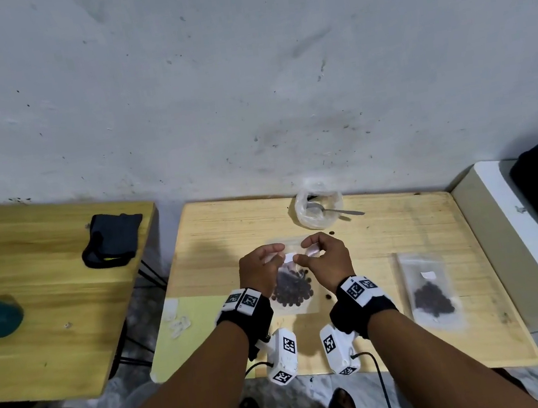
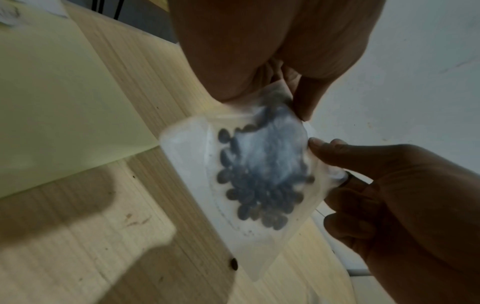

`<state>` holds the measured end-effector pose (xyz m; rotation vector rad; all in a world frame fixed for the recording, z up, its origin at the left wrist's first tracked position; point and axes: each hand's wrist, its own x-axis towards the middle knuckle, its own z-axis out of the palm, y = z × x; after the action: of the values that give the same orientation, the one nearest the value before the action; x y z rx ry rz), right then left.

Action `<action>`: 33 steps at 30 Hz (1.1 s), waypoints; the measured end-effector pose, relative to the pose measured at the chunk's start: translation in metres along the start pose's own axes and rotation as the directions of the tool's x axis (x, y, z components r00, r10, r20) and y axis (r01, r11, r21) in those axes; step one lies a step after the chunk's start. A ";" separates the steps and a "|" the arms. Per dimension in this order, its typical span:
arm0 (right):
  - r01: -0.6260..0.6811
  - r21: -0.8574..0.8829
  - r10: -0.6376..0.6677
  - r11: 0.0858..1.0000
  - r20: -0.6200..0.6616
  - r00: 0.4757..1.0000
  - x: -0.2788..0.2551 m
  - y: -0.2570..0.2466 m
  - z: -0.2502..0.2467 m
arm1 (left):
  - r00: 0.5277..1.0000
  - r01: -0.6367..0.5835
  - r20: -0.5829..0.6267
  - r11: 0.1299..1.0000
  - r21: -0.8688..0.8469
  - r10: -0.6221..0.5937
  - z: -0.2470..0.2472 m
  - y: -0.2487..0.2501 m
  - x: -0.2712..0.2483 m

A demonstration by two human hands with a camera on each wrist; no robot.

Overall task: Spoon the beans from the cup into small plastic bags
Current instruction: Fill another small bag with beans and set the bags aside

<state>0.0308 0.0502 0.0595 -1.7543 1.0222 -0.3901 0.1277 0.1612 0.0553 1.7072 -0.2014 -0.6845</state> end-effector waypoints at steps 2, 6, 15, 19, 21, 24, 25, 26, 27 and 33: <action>-0.004 -0.007 0.004 1.000 0.004 1.000 0.001 -0.001 -0.001 | 1.000 0.007 0.014 1.000 -0.012 -0.006 0.000 -0.002 0.000; -0.009 -0.005 0.009 1.000 0.000 1.000 0.001 -0.001 0.003 | 1.000 -0.020 0.015 1.000 -0.006 0.020 -0.001 -0.004 0.001; -0.017 0.061 0.017 0.998 0.001 1.000 0.002 0.001 -0.001 | 0.994 0.099 0.050 0.988 -0.120 -0.094 0.001 -0.005 0.007; -0.036 0.133 0.039 0.990 -0.021 0.999 0.001 0.007 -0.004 | 0.985 0.170 0.052 0.968 -0.184 -0.163 0.005 -0.004 0.010; -0.074 0.147 0.076 0.986 -0.010 0.997 0.001 0.011 -0.007 | 0.983 0.183 0.049 0.963 -0.199 -0.177 0.007 -0.004 0.012; -0.168 0.139 0.160 0.976 0.068 0.985 0.001 0.020 -0.008 | 0.980 0.200 0.043 0.946 -0.254 -0.195 0.008 -0.002 0.013; -0.195 0.126 0.182 0.973 0.104 0.978 0.001 0.023 -0.008 | 0.977 0.211 0.045 0.936 -0.281 -0.207 0.008 -0.002 0.013; -0.215 0.116 0.199 0.970 0.136 0.971 0.001 0.026 -0.008 | 0.974 0.225 0.052 0.927 -0.302 -0.219 0.008 0.000 0.012; -0.225 0.111 0.205 0.968 0.164 0.965 0.000 0.027 -0.009 | 0.971 0.237 0.060 0.919 -0.316 -0.230 0.009 0.000 0.012; -0.251 0.199 0.231 0.947 0.121 0.965 0.005 0.026 -0.021 | 0.985 0.170 0.047 0.969 -0.180 -0.164 0.010 -0.011 0.015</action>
<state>0.0080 0.0304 0.0444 -1.4237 1.0700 -0.2470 0.1318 0.1481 0.0389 1.5484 -0.0149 -0.8294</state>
